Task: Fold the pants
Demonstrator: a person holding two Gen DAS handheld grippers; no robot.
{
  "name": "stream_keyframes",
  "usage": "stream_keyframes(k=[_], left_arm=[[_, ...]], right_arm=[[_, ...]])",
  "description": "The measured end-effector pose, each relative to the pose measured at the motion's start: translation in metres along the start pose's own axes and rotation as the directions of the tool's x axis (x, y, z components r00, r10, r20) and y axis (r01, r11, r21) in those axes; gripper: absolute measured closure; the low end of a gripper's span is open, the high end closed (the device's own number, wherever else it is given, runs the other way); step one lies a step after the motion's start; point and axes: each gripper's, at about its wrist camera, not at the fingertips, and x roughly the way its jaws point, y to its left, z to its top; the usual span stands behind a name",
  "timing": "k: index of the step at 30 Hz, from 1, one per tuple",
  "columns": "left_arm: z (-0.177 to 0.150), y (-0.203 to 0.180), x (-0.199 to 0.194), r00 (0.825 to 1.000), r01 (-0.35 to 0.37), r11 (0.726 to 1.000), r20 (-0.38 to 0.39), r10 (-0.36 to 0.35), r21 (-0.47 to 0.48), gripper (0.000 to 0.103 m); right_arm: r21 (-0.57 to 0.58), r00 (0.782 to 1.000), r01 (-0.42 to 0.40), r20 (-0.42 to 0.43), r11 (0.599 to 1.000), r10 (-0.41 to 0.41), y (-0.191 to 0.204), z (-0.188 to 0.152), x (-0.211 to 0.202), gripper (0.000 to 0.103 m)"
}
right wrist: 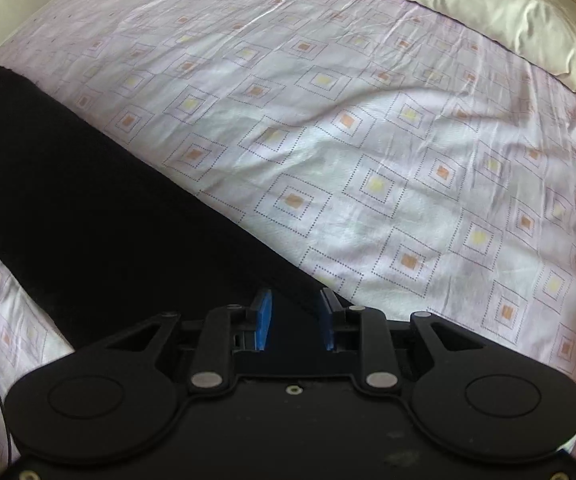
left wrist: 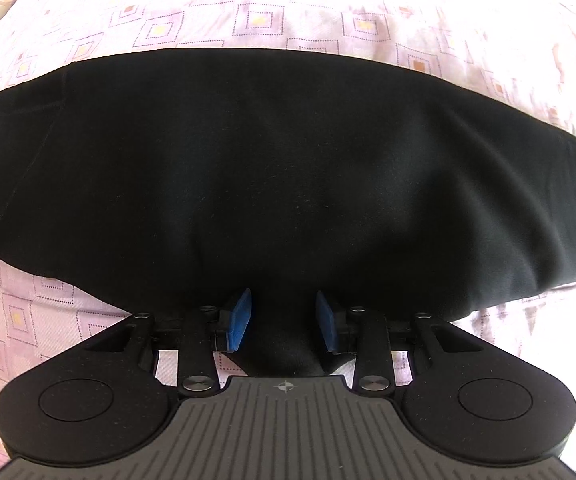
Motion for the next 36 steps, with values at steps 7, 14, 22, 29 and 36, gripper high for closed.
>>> stream_keyframes(k=[7, 14, 22, 29, 36], left_arm=[[0.013, -0.003, 0.006, 1.0, 0.003, 1.0, -0.016, -0.003, -0.002, 0.068], [0.009, 0.001, 0.002, 1.0, 0.006, 1.0, 0.004, -0.006, -0.004, 0.068], [0.002, -0.005, -0.002, 1.0, -0.013, 1.0, 0.019, 0.013, 0.019, 0.068], [0.006, -0.026, -0.043, 0.991, -0.035, 0.999, 0.13, 0.036, -0.007, 0.07], [0.026, -0.12, -0.065, 0.966, 0.108, 0.986, 0.219, -0.134, 0.129, 0.069]], right_arm=[[-0.118, 0.995, -0.088, -0.05, 0.989, 0.082, -0.003, 0.004, 0.015, 0.068], [-0.167, 0.993, -0.099, -0.076, 0.981, 0.087, 0.003, 0.009, 0.008, 0.1], [-0.09, 0.998, -0.032, -0.05, 0.995, 0.028, -0.005, 0.018, 0.014, 0.092], [0.205, 0.988, -0.011, 0.154, 0.979, -0.021, -0.034, -0.001, -0.033, 0.076], [0.451, 0.987, 0.05, 0.117, 0.891, -0.114, -0.071, -0.074, -0.048, 0.073]])
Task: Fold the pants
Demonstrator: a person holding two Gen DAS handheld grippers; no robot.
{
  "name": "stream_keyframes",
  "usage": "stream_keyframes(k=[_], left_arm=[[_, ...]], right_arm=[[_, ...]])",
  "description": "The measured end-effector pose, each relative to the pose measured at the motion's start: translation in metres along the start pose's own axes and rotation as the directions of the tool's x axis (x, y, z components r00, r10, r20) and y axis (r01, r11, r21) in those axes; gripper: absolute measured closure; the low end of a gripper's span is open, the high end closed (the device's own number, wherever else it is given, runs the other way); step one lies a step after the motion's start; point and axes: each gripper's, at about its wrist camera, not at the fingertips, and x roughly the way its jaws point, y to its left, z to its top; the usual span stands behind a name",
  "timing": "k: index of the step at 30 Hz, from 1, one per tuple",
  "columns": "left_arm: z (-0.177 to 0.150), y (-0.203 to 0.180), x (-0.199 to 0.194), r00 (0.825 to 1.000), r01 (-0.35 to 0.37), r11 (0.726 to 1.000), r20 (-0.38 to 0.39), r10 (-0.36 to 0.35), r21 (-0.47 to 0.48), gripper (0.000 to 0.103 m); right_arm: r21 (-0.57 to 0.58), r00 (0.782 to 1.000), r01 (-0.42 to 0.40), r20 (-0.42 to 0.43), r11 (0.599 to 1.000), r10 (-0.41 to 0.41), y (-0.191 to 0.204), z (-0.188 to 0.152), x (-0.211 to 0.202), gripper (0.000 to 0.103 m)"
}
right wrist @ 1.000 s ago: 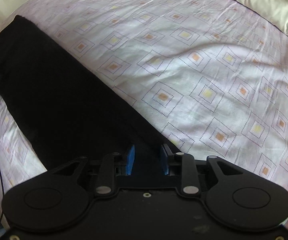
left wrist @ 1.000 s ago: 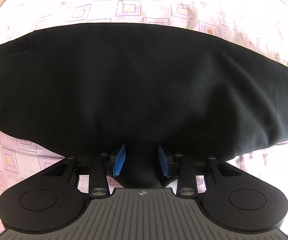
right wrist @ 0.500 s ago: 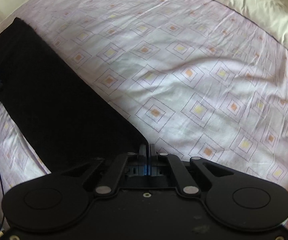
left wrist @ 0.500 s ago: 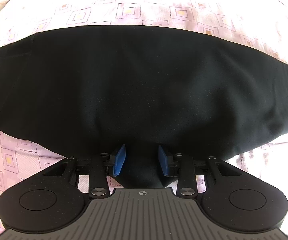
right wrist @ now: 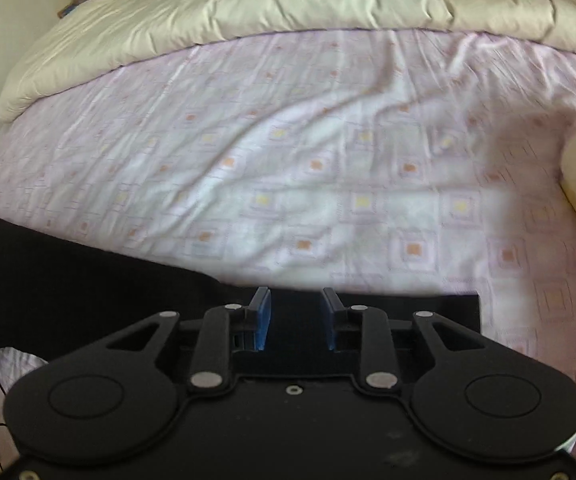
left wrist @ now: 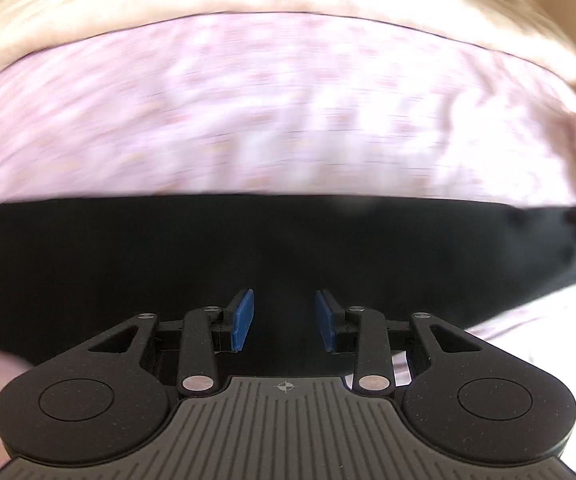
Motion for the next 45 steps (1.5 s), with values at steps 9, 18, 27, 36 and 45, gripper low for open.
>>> stream_keyframes(k=[9, 18, 27, 36, 45], left_arm=[[-0.011, -0.07, 0.068, 0.99, 0.022, 0.998, -0.141, -0.013, 0.062, 0.069], [0.02, -0.095, 0.037, 0.997, 0.014, 0.995, -0.07, -0.007, 0.1, 0.07], [0.043, -0.171, 0.052, 0.988, 0.149, 0.968, -0.067, -0.138, 0.202, 0.07], [0.042, -0.184, 0.077, 0.978, 0.179, 0.966, -0.142, -0.154, 0.188, 0.07], [0.039, -0.185, 0.095, 0.972, 0.177, 0.97, -0.181, -0.147, 0.166, 0.07]], right_arm=[[-0.11, 0.992, 0.085, -0.085, 0.99, -0.094, -0.024, -0.06, 0.0, 0.074], [0.226, 0.999, -0.008, 0.043, 0.974, -0.002, -0.083, -0.059, -0.041, 0.069], [0.293, 0.995, -0.052, -0.064, 0.955, 0.074, -0.121, -0.05, -0.005, 0.062], [0.408, 0.973, -0.203, -0.015, 0.89, 0.229, -0.146, -0.049, 0.012, 0.05], [0.409, 0.964, -0.229, -0.03, 0.883, 0.263, -0.152, -0.044, 0.015, 0.065]])
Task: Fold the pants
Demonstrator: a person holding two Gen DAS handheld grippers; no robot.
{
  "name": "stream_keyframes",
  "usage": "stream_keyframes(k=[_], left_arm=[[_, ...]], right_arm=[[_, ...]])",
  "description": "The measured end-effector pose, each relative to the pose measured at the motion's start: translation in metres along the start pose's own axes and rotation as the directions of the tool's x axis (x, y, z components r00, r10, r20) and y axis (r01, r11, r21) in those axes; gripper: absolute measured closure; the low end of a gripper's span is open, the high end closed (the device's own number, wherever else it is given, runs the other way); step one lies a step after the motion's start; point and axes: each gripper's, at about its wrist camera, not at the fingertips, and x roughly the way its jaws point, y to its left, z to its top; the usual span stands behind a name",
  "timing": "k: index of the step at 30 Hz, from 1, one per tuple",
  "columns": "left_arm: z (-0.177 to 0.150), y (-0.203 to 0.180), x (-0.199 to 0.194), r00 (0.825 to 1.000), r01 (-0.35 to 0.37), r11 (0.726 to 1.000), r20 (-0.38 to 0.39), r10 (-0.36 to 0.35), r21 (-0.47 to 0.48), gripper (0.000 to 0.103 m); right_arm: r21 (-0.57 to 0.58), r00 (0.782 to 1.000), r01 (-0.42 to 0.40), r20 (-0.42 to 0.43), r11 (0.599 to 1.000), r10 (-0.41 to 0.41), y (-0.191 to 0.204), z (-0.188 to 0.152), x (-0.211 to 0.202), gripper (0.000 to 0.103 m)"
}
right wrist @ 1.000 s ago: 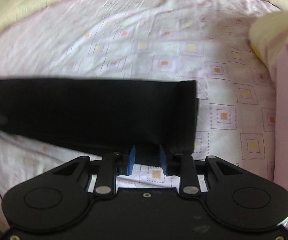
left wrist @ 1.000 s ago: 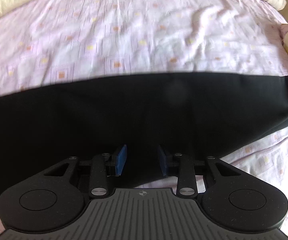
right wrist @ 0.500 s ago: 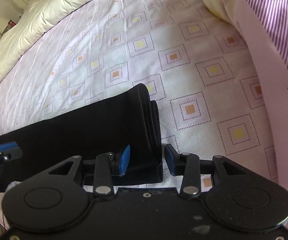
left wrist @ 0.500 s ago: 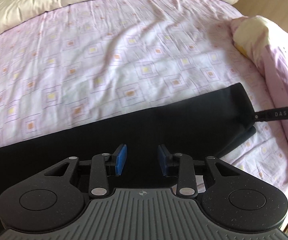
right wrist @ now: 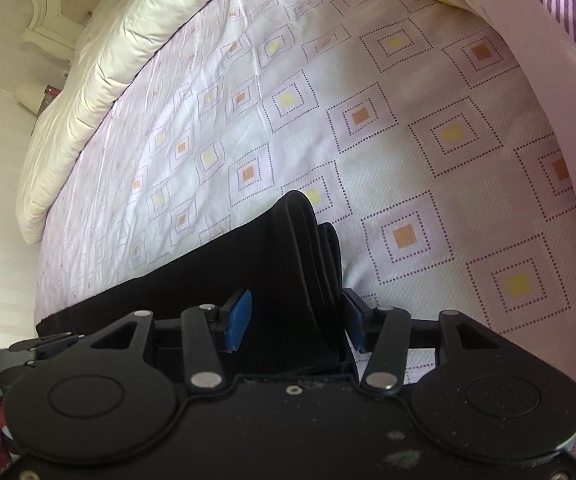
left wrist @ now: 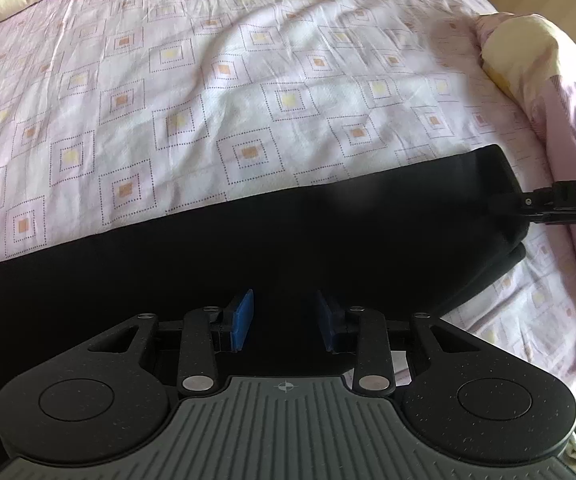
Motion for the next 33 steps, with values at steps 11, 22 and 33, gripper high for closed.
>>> stream_keyframes(k=[11, 22, 33], left_arm=[[0.004, -0.005, 0.013, 0.999, -0.029, 0.999, -0.029, 0.03, 0.024, 0.069], [-0.022, 0.043, -0.048, 0.989, -0.012, 0.997, 0.147, 0.023, -0.078, 0.069], [-0.118, 0.164, -0.115, 0.979, -0.087, 0.972, 0.161, 0.124, -0.218, 0.069]], right_arm=[[-0.034, 0.996, -0.022, 0.087, 0.999, 0.025, 0.068, -0.01, -0.05, 0.094], [-0.159, 0.983, -0.105, 0.13, 0.982, 0.127, 0.202, -0.03, -0.067, 0.094], [-0.271, 0.995, -0.081, 0.027, 0.959, 0.091, 0.344, -0.1, 0.039, 0.094]])
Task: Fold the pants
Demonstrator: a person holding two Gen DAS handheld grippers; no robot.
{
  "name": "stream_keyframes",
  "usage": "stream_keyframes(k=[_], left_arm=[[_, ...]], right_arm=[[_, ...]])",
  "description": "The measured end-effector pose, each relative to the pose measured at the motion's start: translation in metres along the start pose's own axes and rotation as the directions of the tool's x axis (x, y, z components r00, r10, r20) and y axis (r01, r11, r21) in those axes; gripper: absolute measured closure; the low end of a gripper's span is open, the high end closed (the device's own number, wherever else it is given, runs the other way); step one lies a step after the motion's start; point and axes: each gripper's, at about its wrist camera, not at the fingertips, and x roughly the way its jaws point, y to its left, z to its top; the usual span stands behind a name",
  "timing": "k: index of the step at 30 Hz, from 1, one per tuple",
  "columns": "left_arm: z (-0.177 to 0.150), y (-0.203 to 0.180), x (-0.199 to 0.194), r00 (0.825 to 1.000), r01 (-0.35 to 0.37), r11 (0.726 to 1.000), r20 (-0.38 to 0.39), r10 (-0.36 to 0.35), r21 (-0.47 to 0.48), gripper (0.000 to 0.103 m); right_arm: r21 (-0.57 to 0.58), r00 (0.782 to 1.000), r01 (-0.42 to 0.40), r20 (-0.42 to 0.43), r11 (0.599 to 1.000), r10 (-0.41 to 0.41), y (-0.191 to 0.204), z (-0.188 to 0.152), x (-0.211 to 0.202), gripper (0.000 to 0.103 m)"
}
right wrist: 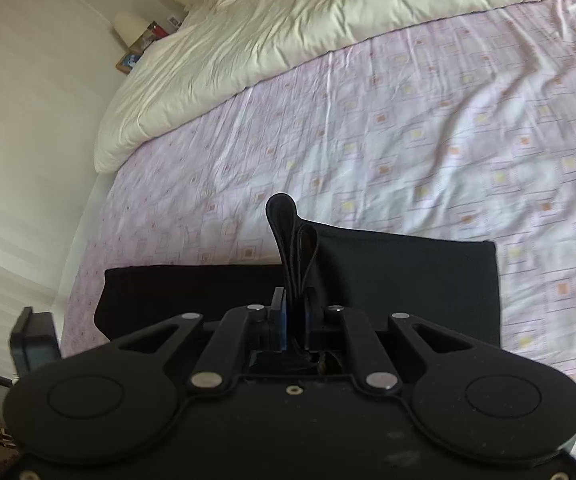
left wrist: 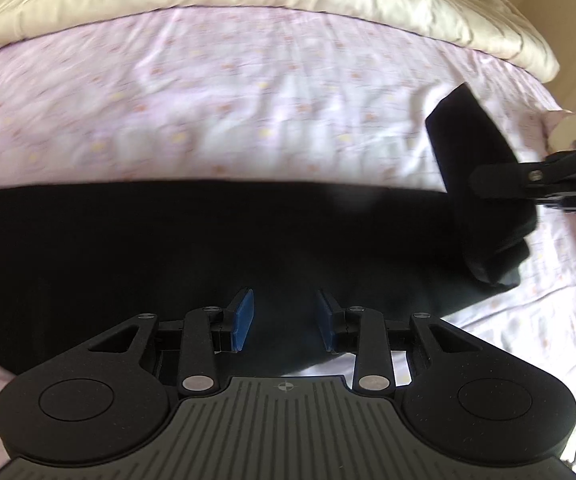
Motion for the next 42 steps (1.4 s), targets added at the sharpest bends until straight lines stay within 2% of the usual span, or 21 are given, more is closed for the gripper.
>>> stream_keyframes(k=[4, 8, 12, 16, 20, 22, 24, 28, 31, 32, 33, 34, 37, 40, 42], left_arm=[[-0.018, 0.041, -0.008, 0.999, -0.022, 0.999, -0.024, 0.021, -0.036, 0.069], [-0.029, 0.067, -0.017, 0.999, -0.03, 0.998, -0.033, 0.029, -0.052, 0.07], [-0.028, 0.075, -0.018, 0.999, -0.023, 0.998, -0.033, 0.021, -0.057, 0.07], [-0.02, 0.065, -0.022, 1.0, 0.003, 1.0, -0.016, -0.003, -0.031, 0.07], [0.0, 0.039, -0.022, 0.999, 0.046, 0.999, 0.014, -0.046, -0.003, 0.069], [0.012, 0.022, -0.018, 0.997, 0.073, 0.997, 0.027, -0.074, 0.022, 0.069], [0.022, 0.005, -0.012, 0.994, 0.105, 0.993, 0.03, -0.106, 0.052, 0.069], [0.033, -0.03, 0.003, 0.989, 0.143, 0.984, 0.008, -0.144, 0.11, 0.07], [0.03, -0.043, 0.009, 0.987, 0.163, 0.977, -0.012, -0.162, 0.138, 0.069], [0.03, -0.044, 0.01, 0.986, 0.164, 0.976, -0.019, -0.163, 0.145, 0.069], [0.028, -0.044, 0.011, 0.986, 0.165, 0.975, -0.025, -0.163, 0.151, 0.069], [0.029, -0.044, 0.014, 0.986, 0.165, 0.974, -0.03, -0.162, 0.154, 0.069], [0.029, -0.046, 0.017, 0.988, 0.155, 0.974, -0.043, -0.15, 0.164, 0.07], [0.03, -0.044, 0.02, 0.989, 0.147, 0.976, -0.048, -0.141, 0.159, 0.069], [0.032, -0.043, 0.022, 0.989, 0.144, 0.978, -0.048, -0.138, 0.149, 0.07]], right_arm=[[-0.025, 0.997, 0.069, -0.041, 0.997, -0.07, 0.032, -0.013, 0.052, 0.094], [-0.025, 0.989, 0.138, -0.058, 0.99, -0.139, 0.04, -0.02, 0.086, 0.093], [-0.061, 0.987, 0.153, -0.042, 0.986, -0.156, 0.052, -0.022, 0.1, 0.082], [-0.062, 0.997, 0.077, -0.001, 0.995, -0.077, 0.056, -0.02, 0.082, 0.073], [-0.039, 0.997, 0.033, 0.077, 0.999, -0.03, 0.048, -0.013, 0.039, 0.073], [-0.004, 0.993, 0.053, 0.105, 0.999, -0.053, 0.035, -0.011, 0.019, 0.073], [0.019, 0.986, 0.11, 0.127, 0.994, -0.111, 0.017, -0.01, 0.002, 0.073], [0.062, 0.947, 0.268, 0.164, 0.961, -0.275, -0.023, -0.012, -0.025, 0.071], [0.14, 0.92, 0.342, 0.149, 0.929, -0.361, -0.064, -0.013, -0.037, 0.077], [0.154, 0.92, 0.347, 0.138, 0.925, -0.368, -0.074, -0.012, -0.038, 0.082], [0.161, 0.921, 0.349, 0.122, 0.923, -0.37, -0.082, -0.011, -0.038, 0.096], [0.16, 0.923, 0.352, 0.106, 0.922, -0.37, -0.086, -0.01, -0.035, 0.1], [0.133, 0.932, 0.347, 0.058, 0.928, -0.357, -0.087, -0.009, -0.018, 0.1], [0.079, 0.943, 0.33, 0.014, 0.941, -0.332, -0.072, -0.013, 0.008, 0.1], [0.038, 0.942, 0.334, -0.004, 0.942, -0.334, -0.061, -0.015, 0.02, 0.1]])
